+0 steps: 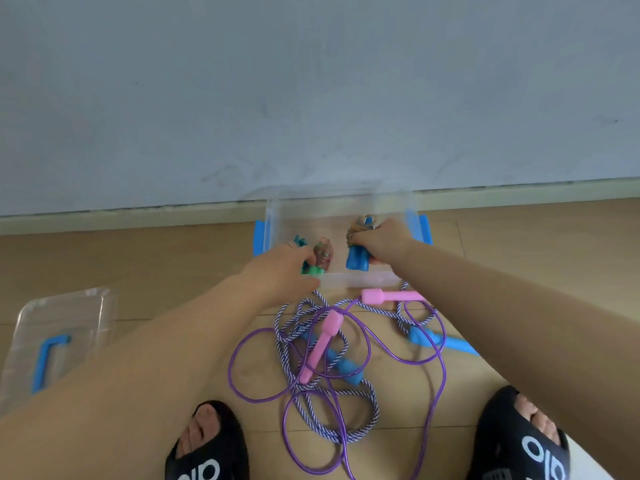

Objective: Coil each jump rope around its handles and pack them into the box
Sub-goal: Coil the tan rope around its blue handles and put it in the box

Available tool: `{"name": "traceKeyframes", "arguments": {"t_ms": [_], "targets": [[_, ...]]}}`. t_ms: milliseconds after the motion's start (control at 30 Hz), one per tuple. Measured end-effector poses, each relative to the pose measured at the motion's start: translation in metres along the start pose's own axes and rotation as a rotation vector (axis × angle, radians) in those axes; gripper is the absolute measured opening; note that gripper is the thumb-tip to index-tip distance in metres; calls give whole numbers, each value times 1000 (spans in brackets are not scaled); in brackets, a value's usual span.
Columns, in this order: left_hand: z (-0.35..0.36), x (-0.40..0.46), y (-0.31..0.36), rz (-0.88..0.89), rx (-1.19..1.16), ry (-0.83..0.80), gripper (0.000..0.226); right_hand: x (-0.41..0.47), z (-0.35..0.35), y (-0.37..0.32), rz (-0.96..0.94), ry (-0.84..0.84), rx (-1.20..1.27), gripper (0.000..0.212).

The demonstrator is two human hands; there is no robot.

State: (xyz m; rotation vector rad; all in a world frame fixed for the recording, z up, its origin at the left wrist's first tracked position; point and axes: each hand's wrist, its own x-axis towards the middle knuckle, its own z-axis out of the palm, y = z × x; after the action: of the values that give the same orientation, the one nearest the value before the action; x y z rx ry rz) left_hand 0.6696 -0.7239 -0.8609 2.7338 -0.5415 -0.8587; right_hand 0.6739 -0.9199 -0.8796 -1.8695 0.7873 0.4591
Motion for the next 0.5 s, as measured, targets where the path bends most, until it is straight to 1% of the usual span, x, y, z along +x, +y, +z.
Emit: {"name": "traceKeyframes", "arguments": {"t_ms": [67, 133, 200, 267, 400, 467, 500], "targets": [[10, 16, -7, 103, 144, -16, 29, 25, 11, 4, -41, 37, -198, 30], [12, 30, -11, 240, 239, -47, 24, 46, 19, 9, -63, 47, -333, 31], [10, 40, -14, 349, 307, -63, 22, 59, 29, 15, -25, -9, -405, 30], [7, 46, -16, 413, 350, -61, 21, 69, 39, 22, -22, -47, -513, 28], [7, 49, -14, 453, 403, -43, 20, 68, 49, 17, -35, -193, -609, 30], [9, 45, -12, 432, 439, -3, 19, 60, 42, 11, -14, -198, -646, 26], [11, 41, -11, 417, 478, 38, 22, 56, 38, 9, -6, -181, -666, 22]]}}
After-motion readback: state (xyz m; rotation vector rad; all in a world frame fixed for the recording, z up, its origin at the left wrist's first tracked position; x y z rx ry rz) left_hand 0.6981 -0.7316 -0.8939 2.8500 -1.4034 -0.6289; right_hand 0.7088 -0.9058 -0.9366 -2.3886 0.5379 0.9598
